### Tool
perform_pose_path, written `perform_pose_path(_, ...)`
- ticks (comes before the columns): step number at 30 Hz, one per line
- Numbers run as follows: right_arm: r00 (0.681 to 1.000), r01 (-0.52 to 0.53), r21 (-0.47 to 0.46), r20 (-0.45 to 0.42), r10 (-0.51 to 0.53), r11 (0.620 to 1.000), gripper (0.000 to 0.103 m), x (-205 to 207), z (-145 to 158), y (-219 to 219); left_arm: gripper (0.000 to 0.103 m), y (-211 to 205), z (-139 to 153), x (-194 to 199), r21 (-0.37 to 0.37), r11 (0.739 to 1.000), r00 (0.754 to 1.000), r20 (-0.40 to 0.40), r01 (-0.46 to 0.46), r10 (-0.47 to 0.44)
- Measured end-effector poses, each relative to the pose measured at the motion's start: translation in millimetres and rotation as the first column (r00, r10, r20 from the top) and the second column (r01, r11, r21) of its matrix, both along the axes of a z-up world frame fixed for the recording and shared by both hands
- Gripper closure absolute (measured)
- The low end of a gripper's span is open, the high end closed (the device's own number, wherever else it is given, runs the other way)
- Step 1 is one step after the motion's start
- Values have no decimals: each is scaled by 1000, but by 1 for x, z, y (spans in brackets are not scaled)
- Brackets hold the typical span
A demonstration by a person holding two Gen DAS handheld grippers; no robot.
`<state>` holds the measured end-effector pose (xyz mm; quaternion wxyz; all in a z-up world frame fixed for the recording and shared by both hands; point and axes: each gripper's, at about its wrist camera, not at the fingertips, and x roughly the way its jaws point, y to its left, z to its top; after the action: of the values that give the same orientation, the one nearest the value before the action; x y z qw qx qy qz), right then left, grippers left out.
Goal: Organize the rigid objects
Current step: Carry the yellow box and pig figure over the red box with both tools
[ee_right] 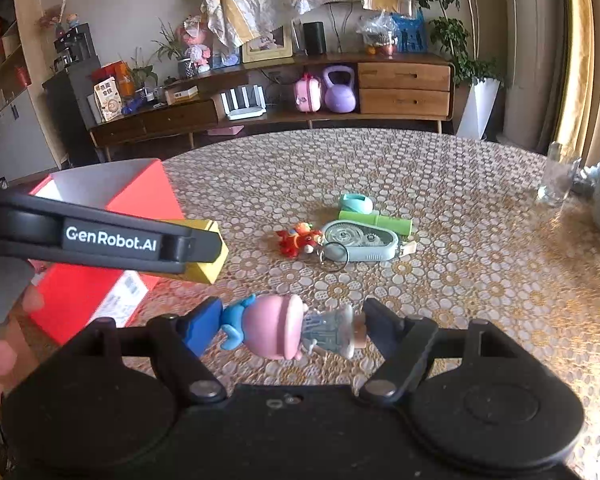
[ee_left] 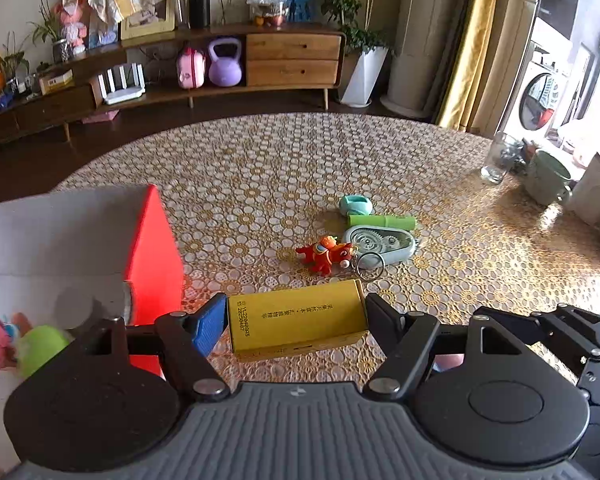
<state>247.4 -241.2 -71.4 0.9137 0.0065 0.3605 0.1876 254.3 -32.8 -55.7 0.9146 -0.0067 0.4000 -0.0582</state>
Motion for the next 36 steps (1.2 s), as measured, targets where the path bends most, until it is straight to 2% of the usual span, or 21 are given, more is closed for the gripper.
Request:
perform_pose_path(7,999,-20,-25,36,21,999,27,-30,35,7,29,16,29,-34,11,1000,999,38,13,-13)
perform_pose_path(20,991,-95,-41,93,98,995,27,-71,83,55,29,67,64,-81,31,1000,996,85,2,-4)
perform_pose_path(27,980,-156,-48,117,161,987,27,-78,96,88,29,107,72,-98,39,999,995,97,-32,28)
perform_pose_path(36,963,-235,-77,119,243,969,27,-74,92,137,29,165,75,-102,73,993,991,105,-96,88)
